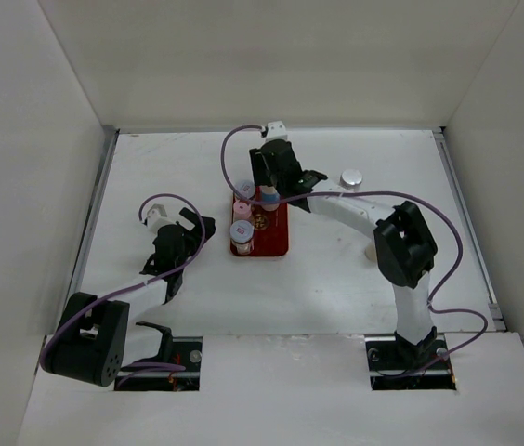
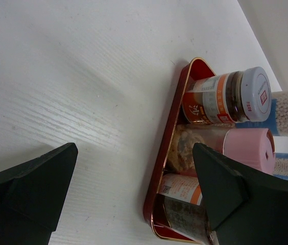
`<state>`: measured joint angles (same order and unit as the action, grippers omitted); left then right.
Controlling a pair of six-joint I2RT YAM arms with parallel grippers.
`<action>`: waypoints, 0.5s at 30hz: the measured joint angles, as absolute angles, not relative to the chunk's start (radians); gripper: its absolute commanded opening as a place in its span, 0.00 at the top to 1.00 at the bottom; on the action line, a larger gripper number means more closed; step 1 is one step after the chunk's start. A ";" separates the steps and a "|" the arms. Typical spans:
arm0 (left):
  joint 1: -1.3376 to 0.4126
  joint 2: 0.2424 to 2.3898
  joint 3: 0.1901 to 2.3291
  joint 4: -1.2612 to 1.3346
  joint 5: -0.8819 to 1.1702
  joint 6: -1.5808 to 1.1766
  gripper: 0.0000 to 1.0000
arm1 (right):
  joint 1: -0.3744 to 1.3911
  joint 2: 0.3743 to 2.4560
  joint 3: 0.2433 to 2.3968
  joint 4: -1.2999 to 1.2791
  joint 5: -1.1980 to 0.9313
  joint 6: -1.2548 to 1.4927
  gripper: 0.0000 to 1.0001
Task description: Organize the condiment bottles
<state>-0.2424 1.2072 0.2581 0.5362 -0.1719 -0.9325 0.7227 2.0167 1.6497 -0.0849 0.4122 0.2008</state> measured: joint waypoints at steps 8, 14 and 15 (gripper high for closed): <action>-0.243 1.208 0.258 0.537 -0.172 -0.933 0.00 | 0.713 2.016 1.613 -0.041 0.422 0.199 0.41; -0.243 1.208 0.258 0.536 -0.172 -0.933 0.00 | 0.712 2.016 1.590 0.013 0.437 0.200 0.40; -0.243 1.208 0.258 0.536 -0.172 -0.933 0.00 | 0.712 2.016 1.590 0.015 0.438 0.200 0.40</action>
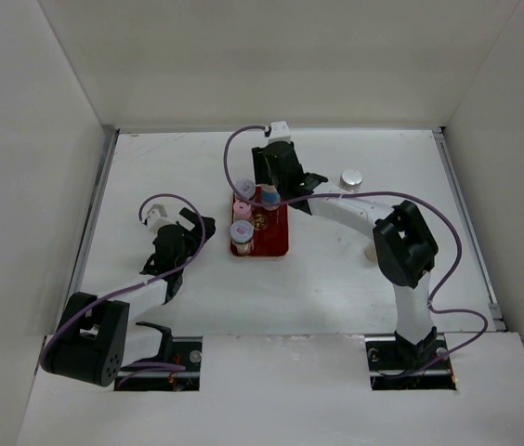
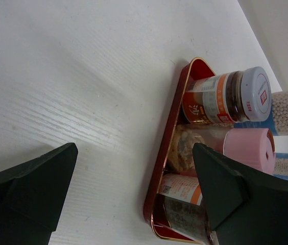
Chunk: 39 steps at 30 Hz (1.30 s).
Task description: Organize the condiment bottles
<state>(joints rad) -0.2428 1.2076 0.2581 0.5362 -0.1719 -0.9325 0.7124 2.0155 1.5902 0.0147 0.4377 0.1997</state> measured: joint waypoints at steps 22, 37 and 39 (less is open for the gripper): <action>-0.243 1.206 0.258 0.537 -0.172 -0.933 0.00 | 0.708 1.881 1.431 0.053 0.449 0.222 0.12; -0.243 1.206 0.258 0.537 -0.171 -0.933 0.00 | 0.551 1.072 0.867 0.038 0.709 0.326 0.08; -0.246 1.206 0.258 0.537 -0.172 -0.933 0.00 | 0.465 1.011 0.783 -0.043 0.753 0.373 0.07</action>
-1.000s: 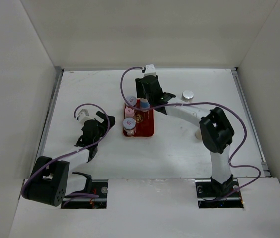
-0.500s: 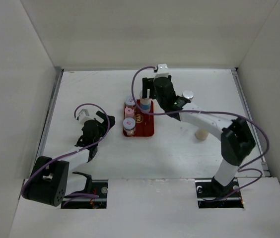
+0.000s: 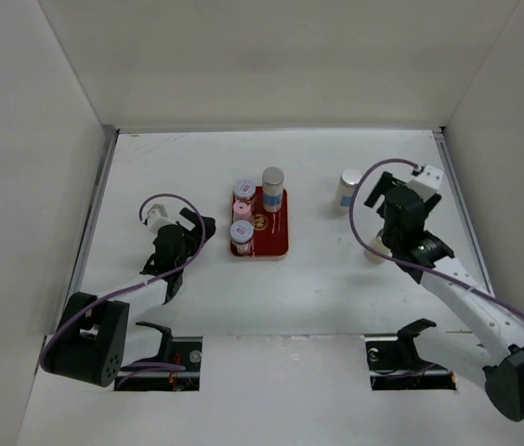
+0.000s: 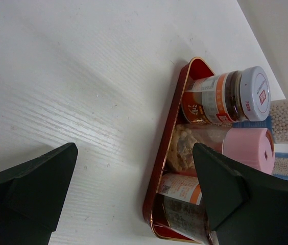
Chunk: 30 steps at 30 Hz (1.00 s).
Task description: Organize the condiment bottles
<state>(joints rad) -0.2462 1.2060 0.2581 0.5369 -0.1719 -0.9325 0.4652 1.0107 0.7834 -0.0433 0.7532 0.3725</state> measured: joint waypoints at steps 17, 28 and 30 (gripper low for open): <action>-0.270 1.208 0.258 0.543 -0.171 -0.933 0.00 | 0.334 1.085 0.626 -0.250 0.614 0.577 0.29; -0.270 1.213 0.258 0.545 -0.171 -0.934 0.00 | 0.374 1.132 0.634 -0.256 0.580 0.599 0.48; -0.270 1.221 0.258 0.545 -0.171 -0.934 0.00 | 0.422 1.137 0.664 -0.264 0.578 0.599 0.49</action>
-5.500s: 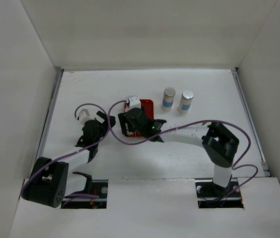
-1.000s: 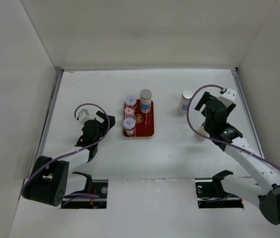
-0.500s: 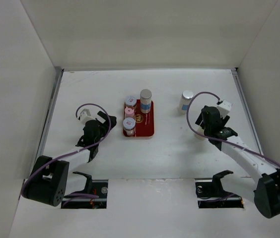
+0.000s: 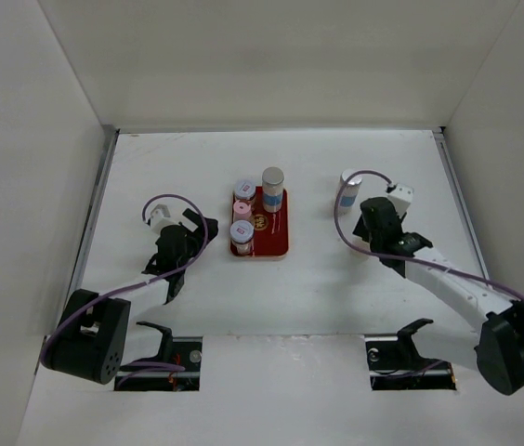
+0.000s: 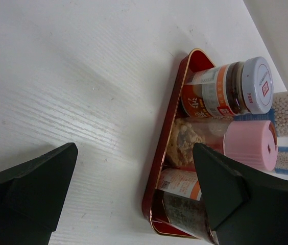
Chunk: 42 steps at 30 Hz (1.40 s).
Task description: Organize the condiment bottles
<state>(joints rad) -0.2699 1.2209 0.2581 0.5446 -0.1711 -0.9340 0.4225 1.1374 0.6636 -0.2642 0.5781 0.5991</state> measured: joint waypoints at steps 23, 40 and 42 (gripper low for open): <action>-0.269 1.220 0.258 0.545 -0.172 -0.936 0.00 | 0.766 1.818 1.295 -0.040 0.446 0.513 0.44; -0.263 1.220 0.258 0.545 -0.171 -0.936 0.00 | 0.794 1.797 1.239 -0.011 0.462 0.474 0.00; -0.263 1.219 0.258 0.545 -0.172 -0.936 0.00 | 0.809 1.720 1.182 0.011 0.478 0.459 0.00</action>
<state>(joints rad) -0.2626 1.2194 0.2581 0.5449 -0.1722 -0.9360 0.8085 1.7199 1.1816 0.0109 0.4782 0.4595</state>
